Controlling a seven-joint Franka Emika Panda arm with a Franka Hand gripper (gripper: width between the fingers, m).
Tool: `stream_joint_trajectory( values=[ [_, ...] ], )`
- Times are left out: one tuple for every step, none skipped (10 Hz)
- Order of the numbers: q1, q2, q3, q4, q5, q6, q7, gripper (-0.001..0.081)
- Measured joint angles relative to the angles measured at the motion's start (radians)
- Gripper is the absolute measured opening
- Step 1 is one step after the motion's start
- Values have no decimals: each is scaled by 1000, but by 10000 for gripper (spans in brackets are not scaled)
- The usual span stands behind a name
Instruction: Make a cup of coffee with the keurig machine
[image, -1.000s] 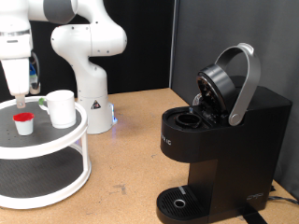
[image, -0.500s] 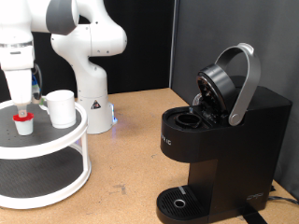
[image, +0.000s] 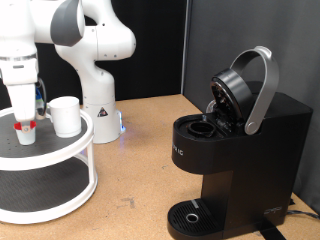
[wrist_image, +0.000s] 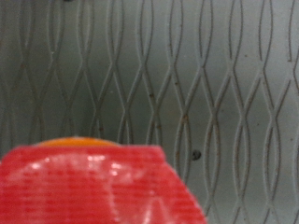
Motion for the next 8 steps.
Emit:
stream_joint_trajectory(
  values=[
    [-1, 9, -1, -2, 0, 11, 0, 805],
    [-1, 19, -3, -4, 0, 21, 0, 805],
    [-1, 27, -4, -4, 0, 26, 0, 805],
    [-1, 32, -5, -4, 0, 28, 0, 805],
    [-1, 39, -6, -4, 0, 29, 1, 805],
    [-1, 44, -8, -4, 1, 30, 1, 805],
    [-1, 47, -9, -4, 3, 31, 1, 805],
    [-1, 47, -10, -4, 5, 32, 1, 715]
  ],
)
